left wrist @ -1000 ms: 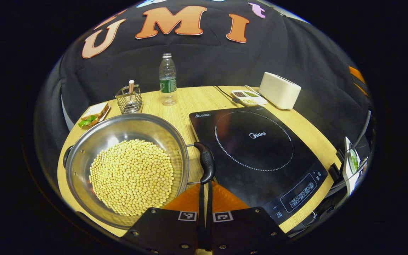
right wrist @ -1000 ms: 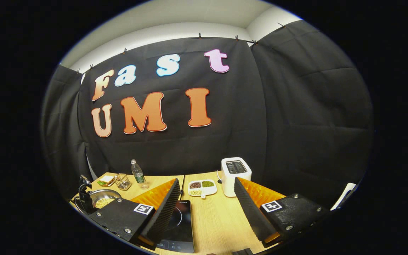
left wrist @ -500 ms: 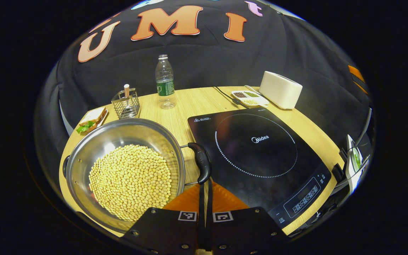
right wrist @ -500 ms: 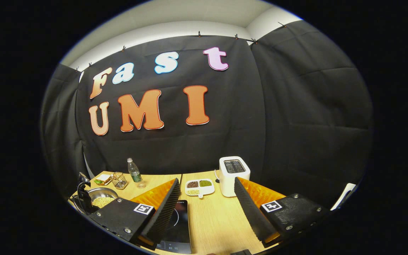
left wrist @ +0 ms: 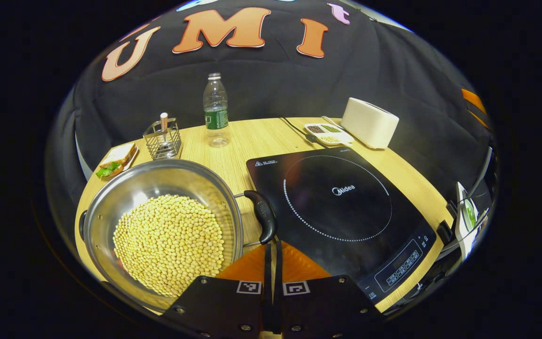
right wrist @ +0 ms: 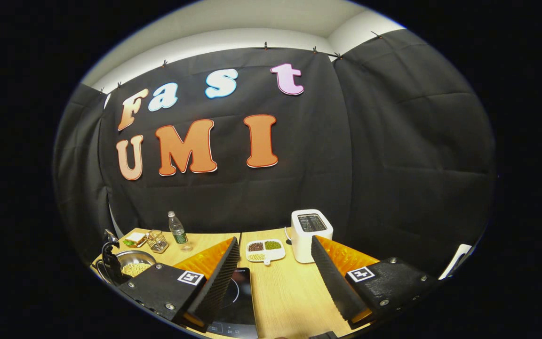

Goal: First push the handle of the pot to place it horizontally, then grasp the pot with both hands and set it on the induction cooktop.

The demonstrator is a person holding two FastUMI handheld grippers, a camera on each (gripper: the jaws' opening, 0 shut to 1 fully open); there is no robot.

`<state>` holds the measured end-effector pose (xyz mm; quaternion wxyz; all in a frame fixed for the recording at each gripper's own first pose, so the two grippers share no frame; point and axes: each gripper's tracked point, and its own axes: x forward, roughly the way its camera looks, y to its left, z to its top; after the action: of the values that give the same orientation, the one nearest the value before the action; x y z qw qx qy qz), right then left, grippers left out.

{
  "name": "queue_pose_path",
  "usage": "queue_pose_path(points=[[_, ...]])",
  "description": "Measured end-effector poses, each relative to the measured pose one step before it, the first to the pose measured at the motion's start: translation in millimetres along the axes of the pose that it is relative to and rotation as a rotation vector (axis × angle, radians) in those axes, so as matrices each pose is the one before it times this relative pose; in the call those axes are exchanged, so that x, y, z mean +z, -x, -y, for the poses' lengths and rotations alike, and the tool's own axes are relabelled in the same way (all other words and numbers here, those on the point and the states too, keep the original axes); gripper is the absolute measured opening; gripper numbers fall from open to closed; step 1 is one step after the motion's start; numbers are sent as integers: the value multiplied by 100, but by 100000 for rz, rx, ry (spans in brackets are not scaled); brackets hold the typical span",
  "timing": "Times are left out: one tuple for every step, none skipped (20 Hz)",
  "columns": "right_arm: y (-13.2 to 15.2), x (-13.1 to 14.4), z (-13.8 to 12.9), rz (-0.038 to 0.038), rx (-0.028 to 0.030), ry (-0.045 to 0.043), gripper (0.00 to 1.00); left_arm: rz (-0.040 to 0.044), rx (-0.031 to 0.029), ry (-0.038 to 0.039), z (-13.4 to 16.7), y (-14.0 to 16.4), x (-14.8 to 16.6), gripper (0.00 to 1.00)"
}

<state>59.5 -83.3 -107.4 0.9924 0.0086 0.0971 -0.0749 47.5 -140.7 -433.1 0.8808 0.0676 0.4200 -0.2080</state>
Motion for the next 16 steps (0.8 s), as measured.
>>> queue_pose_path(points=[[77, 85, -411, 138, 208, 579, 100, 1080, -755, -181, 59, 481, 245, 2], [127, 198, -472, 167, 262, 422, 100, 1858, 77, -601, -85, 555, 433, 2], [47, 91, -429, 209, 335, 211, 100, 2665, 18, -708, -173, 861, 718, 2], [130, 175, -617, 331, 552, 185, 100, 2398, -100, -176, -92, 637, 619, 2], [123, 99, -540, 170, 536, 210, 100, 2542, -108, 408, -189, 914, 818, 4], [66, 80, -601, 209, 506, 212, 95, 2567, 111, 689, -406, 848, 730, 4], [86, 40, -606, 155, 688, 249, 100, 2714, 754, 728, -664, 1047, 925, 2], [8, 49, -707, 209, 690, 155, 100, 2583, 1371, 352, -836, 990, 779, 2], [102, 54, -580, 167, 696, 137, 100, 2603, 1728, 7, -1028, 1011, 809, 2], [85, 61, -606, 97, 647, 102, 100, 2652, 2202, -440, -1238, 863, 783, 2], [-17, 35, -538, 113, 665, 39, 100, 2713, 2868, -371, -1520, 945, 815, 2], [76, 115, -713, 209, 708, 13, 100, 2749, 2854, 232, -1515, 1011, 667, 2], [76, 46, -734, 371, 705, 99, 100, 2576, 2387, 1318, -1513, 718, 904, 2], [-12, 24, -649, 352, 585, 162, 100, 2213, 2183, 2042, -1353, 688, 548, 2], [17, 3, -728, 236, 738, 218, 100, 1905, 2594, 1722, -1503, 543, 560, 2], [73, -54, -797, 135, 801, 83, 100, 1530, 3979, 237, -1909, 512, 260, 2]])
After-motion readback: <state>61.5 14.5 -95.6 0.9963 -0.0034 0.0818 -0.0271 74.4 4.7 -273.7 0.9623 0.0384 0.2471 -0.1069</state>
